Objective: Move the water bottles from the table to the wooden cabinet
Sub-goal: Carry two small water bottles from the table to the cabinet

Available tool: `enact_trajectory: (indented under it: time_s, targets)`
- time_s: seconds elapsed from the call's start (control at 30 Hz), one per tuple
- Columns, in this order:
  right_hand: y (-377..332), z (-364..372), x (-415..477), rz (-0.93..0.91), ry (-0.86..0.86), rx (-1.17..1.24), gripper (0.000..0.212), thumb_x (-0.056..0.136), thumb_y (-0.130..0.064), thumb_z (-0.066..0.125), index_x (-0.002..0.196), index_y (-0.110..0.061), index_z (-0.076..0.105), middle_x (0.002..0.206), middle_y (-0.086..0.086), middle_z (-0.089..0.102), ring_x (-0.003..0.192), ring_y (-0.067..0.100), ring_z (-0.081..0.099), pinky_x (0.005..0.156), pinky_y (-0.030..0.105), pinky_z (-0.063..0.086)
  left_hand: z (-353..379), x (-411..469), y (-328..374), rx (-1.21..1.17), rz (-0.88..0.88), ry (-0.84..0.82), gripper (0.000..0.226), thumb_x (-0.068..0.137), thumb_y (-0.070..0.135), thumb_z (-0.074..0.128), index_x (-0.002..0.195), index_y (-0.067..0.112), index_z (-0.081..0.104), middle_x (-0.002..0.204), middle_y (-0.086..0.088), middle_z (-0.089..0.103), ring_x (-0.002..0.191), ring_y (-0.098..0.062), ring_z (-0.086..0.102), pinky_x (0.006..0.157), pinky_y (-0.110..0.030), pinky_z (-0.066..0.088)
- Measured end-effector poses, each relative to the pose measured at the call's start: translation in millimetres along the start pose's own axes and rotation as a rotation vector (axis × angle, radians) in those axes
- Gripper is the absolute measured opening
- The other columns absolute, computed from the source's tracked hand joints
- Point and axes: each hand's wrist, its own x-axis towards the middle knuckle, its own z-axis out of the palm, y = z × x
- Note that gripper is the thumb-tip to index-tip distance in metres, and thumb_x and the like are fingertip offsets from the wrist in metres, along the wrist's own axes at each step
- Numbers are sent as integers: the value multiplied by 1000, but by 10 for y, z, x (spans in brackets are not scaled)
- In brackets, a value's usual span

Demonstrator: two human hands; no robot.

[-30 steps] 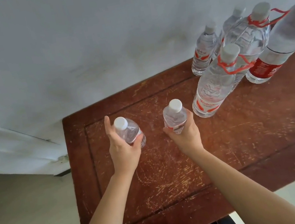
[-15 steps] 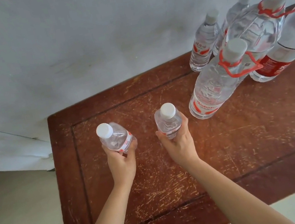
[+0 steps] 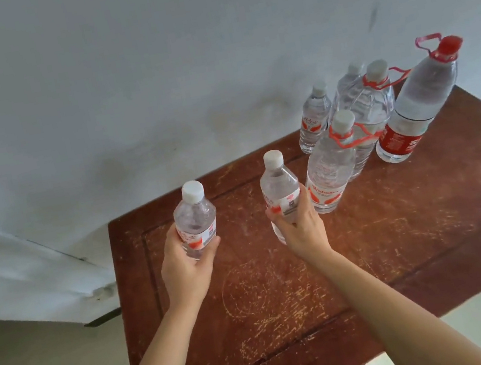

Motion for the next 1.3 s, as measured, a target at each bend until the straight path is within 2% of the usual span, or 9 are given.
enact_trajectory:
  time_s: [0.07,0.17,0.27,0.4,0.5,0.67,0.93,1.1,1.3]
  targets:
    - [-237,-131,-66,-48,80,-12,74,95,-50,65,154,-27,26,149,0,51,133,24,53,104,45,47,-271,97,157,26,109,42,68,74,40,86,130,19,54,120,4,66,100,-10,63,79,-13,44]
    - [-613,-358,-237,-151,204,-41,73,95,-44,67,155,-25,29,149,-1,51,133,22,51,96,36,43,-618,190,404,23,279,122,70,71,34,89,127,11,56,118,-4,63,104,-22,65,81,-28,48]
    - [-838,-632,-454,-257,338,-141,75,94,-40,70,156,-26,29,152,0,48,134,24,50,100,46,47,-750,226,607,13,460,157,70,73,31,87,129,5,54,119,-10,62,106,-27,64,82,-40,57]
    - [-851,-1113,-841,-385,506,-420,83,86,-24,80,154,-27,34,152,4,49,138,31,47,114,59,39,-583,230,779,-15,690,151,77,86,36,79,147,3,43,128,-18,60,115,-31,60,91,-47,56]
    - [-795,-1530,-1215,-437,628,-642,82,83,-21,81,153,-27,38,149,7,51,137,35,47,118,56,32,-313,120,1003,-60,806,145,76,88,40,71,150,6,41,129,-17,60,116,-31,58,93,-50,54]
    - [-630,-2232,-1920,-328,795,-938,86,81,-19,83,152,-29,36,147,12,53,136,37,47,113,61,35,165,-293,1571,-165,975,61,86,75,17,88,149,11,42,127,-17,62,117,-32,57,95,-50,48]
    - [-401,-3067,-3456,-96,1175,-1152,89,78,-11,85,152,-26,37,144,19,54,133,44,49,113,69,31,427,-1440,2745,-333,1336,-101,85,71,12,88,145,19,45,128,-10,63,117,-33,59,100,-48,41]
    - [-177,-3484,-4919,60,1343,-1254,89,80,-10,82,154,-29,35,144,18,53,135,42,48,115,69,26,472,-2749,3306,-437,1446,-288,87,68,3,85,142,22,44,130,-11,61,120,-35,57,101,-55,41]
    - [233,-3715,-7026,342,1418,-1286,87,86,-10,76,156,-33,31,147,15,50,139,39,45,117,68,22,364,-4772,3553,-432,1654,-324,86,76,4,80,150,19,38,131,-17,58,119,-38,53,95,-60,43]
